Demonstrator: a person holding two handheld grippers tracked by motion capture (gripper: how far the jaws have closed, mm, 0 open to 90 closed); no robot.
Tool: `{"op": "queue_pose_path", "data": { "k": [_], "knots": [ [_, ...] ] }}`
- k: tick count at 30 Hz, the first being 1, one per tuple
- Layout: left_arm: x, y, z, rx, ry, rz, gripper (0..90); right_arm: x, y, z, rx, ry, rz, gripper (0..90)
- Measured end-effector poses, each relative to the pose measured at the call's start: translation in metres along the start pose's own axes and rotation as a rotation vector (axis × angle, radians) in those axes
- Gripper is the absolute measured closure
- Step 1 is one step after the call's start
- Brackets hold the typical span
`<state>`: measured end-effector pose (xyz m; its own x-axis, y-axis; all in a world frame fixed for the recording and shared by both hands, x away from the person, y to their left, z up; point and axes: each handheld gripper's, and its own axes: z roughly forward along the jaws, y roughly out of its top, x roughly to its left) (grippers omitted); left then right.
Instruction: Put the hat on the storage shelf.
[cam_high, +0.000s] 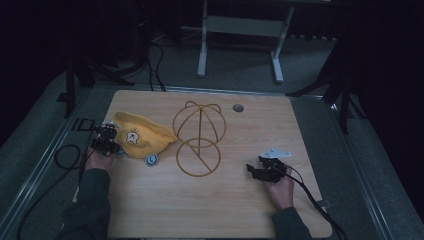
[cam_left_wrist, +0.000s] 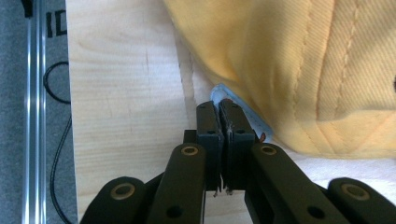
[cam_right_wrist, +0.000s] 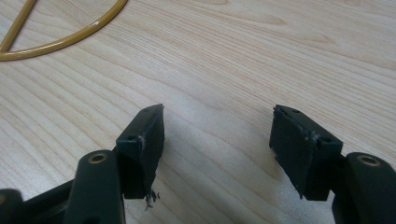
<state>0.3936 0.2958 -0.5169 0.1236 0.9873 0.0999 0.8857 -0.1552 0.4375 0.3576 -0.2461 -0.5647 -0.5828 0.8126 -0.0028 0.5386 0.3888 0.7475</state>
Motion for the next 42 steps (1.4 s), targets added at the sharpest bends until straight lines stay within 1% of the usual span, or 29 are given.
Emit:
{"op": "queue_pose_path", "data": {
  "k": [2, 4, 8, 11, 13, 16, 17, 19, 21, 24, 26, 30, 36, 37, 39, 42],
  "knots": [
    [0.000, 0.000, 0.000, 0.000, 0.000, 0.000, 88.0, 0.000, 0.000, 0.000, -0.001, 0.000, -0.001, 35.3],
    [-0.001, 0.007, -0.008, -0.009, -0.007, 0.011, 88.0, 0.000, 0.000, 0.000, 0.000, 0.000, -0.001, 35.3],
    [0.000, 0.012, -0.013, -0.015, -0.012, 0.020, 88.0, 0.000, 0.000, 0.000, 0.000, 0.000, -0.001, 35.3],
    [0.000, 0.016, -0.017, -0.013, -0.009, 0.027, 88.0, 0.000, 0.000, 0.000, 0.000, 0.000, -0.001, 35.3],
    [0.001, 0.018, -0.018, -0.017, -0.014, 0.021, 87.9, 0.000, 0.000, 0.000, 0.000, 0.000, -0.001, 35.3],
    [0.002, 0.020, -0.020, -0.022, -0.017, 0.022, 88.0, 0.000, 0.000, 0.000, 0.000, 0.000, -0.001, 35.3],
    [0.002, 0.023, -0.024, -0.031, -0.021, 0.021, 87.9, 0.000, 0.000, 0.000, 0.000, 0.000, -0.001, 35.3],
    [0.002, 0.024, -0.026, -0.034, -0.022, 0.026, 88.0, 0.000, 0.000, 0.000, 0.000, 0.000, -0.001, 35.3],
    [0.002, 0.028, -0.032, -0.044, -0.030, 0.035, 87.9, 0.000, 0.000, 0.000, 0.000, 0.000, -0.001, 35.3],
    [0.002, 0.031, -0.038, -0.058, -0.039, 0.034, 87.9, 0.000, 0.000, 0.000, -0.001, 0.000, -0.001, 35.3],
    [0.003, 0.033, -0.042, -0.071, -0.052, 0.028, 87.9, 0.000, 0.000, 0.000, 0.000, 0.000, -0.001, 35.3],
    [0.004, 0.035, -0.048, -0.096, -0.062, 0.021, 88.0, 0.000, 0.000, 0.000, 0.000, 0.000, -0.001, 35.3],
    [0.005, 0.038, -0.056, -0.139, -0.090, 0.022, 87.9, 0.000, 0.000, 0.000, 0.000, 0.000, -0.001, 35.3],
    [0.005, 0.038, -0.056, -0.139, -0.090, 0.022, 87.9, 0.000, 0.000, 0.000, 0.000, 0.000, -0.001, 35.3],
    [0.004, 0.039, -0.060, -0.169, -0.103, 0.012, 87.9, 0.000, 0.000, 0.000, 0.000, 0.000, -0.001, 35.3],
    [0.004, 0.039, -0.061, -0.191, -0.104, 0.010, 87.9, 0.000, 0.000, 0.000, 0.000, 0.000, -0.001, 35.3]
  ]
}}
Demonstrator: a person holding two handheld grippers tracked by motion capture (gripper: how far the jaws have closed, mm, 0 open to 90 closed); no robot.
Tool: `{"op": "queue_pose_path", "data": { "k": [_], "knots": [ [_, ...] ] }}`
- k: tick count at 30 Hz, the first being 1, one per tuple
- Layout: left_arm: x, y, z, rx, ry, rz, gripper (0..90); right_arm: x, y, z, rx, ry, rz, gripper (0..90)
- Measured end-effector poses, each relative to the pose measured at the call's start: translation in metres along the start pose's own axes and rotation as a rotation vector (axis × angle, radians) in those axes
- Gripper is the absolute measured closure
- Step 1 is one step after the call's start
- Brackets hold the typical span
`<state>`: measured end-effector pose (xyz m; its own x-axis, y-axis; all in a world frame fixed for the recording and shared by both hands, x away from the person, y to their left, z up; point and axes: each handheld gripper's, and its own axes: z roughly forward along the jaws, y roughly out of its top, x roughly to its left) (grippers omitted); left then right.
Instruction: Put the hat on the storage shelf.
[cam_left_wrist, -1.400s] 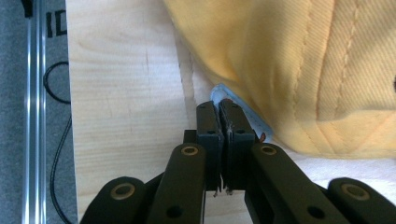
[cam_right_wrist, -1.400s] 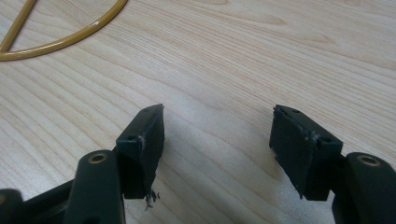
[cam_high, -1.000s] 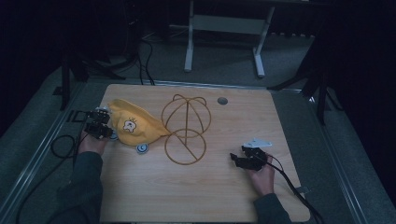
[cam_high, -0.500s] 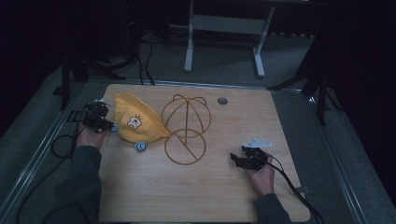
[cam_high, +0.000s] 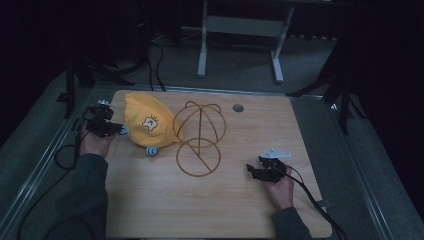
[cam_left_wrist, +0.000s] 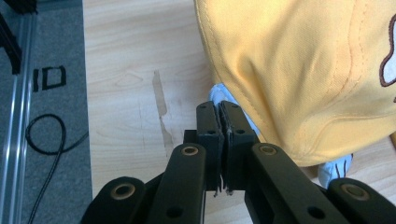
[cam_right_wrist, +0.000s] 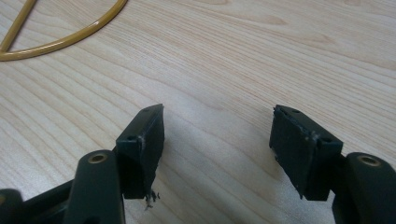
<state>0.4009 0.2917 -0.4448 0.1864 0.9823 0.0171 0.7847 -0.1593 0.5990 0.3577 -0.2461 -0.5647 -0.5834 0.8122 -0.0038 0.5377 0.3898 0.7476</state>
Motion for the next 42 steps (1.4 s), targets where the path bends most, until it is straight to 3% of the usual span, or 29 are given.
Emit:
{"op": "queue_pose_path", "data": {
  "k": [21, 32, 42],
  "knots": [
    [-0.010, 0.002, -0.010, -0.155, -0.004, 0.010, 87.9, 0.000, 0.000, 0.000, 0.001, 0.000, 0.000, 35.3],
    [-0.018, 0.012, -0.026, -0.202, -0.001, 0.003, 87.9, 0.000, 0.000, 0.000, 0.000, 0.000, 0.001, 35.3],
    [-0.022, 0.019, -0.038, -0.203, 0.001, 0.010, 87.9, 0.000, 0.000, 0.000, 0.001, 0.000, 0.001, 35.3]
  ]
}}
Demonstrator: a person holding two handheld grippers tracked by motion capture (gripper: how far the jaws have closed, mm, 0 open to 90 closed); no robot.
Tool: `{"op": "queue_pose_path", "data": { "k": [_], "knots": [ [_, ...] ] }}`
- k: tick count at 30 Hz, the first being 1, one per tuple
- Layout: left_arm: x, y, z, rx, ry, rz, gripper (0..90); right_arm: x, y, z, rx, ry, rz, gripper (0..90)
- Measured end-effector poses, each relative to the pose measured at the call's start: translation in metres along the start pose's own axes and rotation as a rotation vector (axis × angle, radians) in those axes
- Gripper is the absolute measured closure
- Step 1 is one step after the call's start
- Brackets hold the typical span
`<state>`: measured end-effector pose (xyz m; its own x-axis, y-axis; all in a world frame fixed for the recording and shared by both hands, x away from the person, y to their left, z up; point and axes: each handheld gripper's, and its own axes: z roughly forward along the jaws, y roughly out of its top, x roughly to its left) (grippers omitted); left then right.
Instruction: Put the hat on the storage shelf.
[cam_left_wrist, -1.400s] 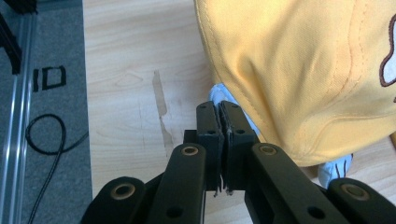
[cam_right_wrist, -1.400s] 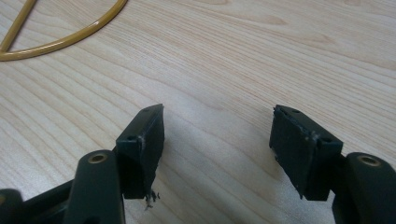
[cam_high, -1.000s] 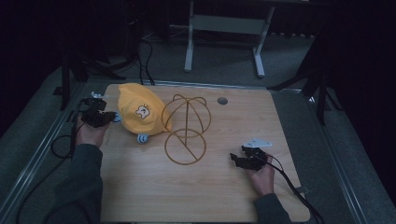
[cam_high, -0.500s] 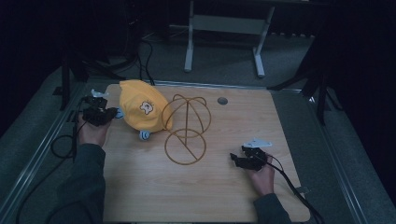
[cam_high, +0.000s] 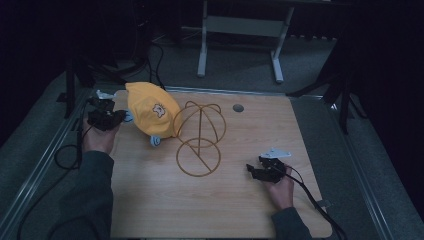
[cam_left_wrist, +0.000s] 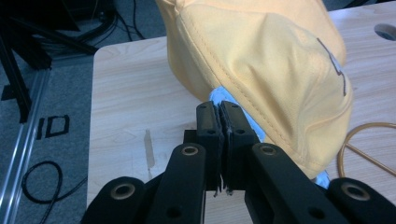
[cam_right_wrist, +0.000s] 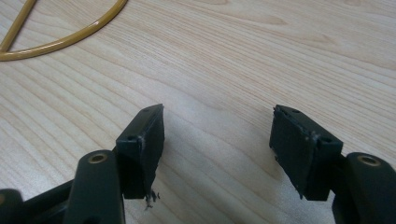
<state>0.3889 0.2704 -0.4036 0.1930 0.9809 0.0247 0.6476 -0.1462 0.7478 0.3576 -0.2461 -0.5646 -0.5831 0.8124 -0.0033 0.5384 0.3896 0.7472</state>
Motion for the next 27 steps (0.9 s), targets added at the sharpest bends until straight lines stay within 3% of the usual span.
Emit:
{"op": "queue_pose_path", "data": {
  "k": [15, 27],
  "knots": [
    [0.000, 0.017, -0.013, -0.025, -0.013, -0.010, 87.9, 0.000, 0.000, 0.000, 0.000, 0.000, 0.001, 35.3],
    [-0.002, 0.033, -0.006, -0.013, 0.028, -0.014, 87.8, 0.000, 0.000, 0.000, -0.001, -0.001, -0.002, 35.1]
  ]
}}
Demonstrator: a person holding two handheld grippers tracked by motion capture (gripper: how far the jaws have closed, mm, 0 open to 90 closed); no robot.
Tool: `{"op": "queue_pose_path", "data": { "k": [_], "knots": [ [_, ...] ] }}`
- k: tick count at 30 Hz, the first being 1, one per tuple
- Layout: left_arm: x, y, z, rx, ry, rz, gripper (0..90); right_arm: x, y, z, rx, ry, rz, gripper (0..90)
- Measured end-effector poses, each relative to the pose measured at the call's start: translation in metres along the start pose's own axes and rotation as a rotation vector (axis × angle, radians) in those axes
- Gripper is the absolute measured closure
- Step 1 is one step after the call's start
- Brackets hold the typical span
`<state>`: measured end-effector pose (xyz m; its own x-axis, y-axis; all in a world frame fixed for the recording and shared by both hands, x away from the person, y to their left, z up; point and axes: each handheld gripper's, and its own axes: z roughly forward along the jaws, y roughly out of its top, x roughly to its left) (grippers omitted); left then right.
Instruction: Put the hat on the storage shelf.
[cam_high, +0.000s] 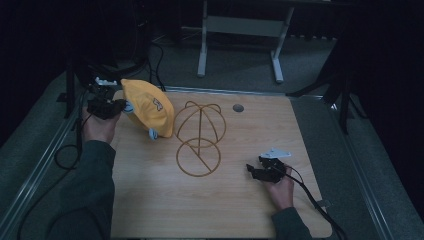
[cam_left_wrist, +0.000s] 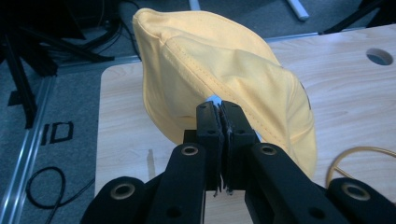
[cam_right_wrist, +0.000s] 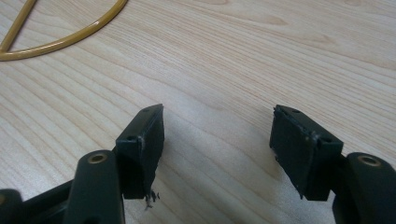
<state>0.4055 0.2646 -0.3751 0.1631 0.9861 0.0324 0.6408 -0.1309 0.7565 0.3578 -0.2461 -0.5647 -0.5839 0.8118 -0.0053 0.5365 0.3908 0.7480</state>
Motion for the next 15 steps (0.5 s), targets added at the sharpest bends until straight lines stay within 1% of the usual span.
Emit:
{"op": "queue_pose_path", "data": {
  "k": [7, 10, 12, 15],
  "knots": [
    [0.003, 0.002, 0.013, 0.008, 0.034, -0.014, 87.5, 0.000, 0.000, 0.000, 0.002, 0.001, 0.002, 35.1],
    [0.005, 0.002, 0.019, 0.023, 0.050, -0.012, 87.5, 0.000, 0.000, 0.000, 0.002, 0.001, 0.002, 35.0],
    [0.006, 0.001, 0.023, 0.027, 0.053, -0.016, 87.4, 0.000, 0.000, 0.000, 0.002, 0.001, 0.002, 35.0],
    [0.006, 0.002, 0.026, 0.036, 0.052, -0.008, 87.3, 0.000, 0.000, 0.000, 0.002, 0.001, 0.002, 35.0]
  ]
}}
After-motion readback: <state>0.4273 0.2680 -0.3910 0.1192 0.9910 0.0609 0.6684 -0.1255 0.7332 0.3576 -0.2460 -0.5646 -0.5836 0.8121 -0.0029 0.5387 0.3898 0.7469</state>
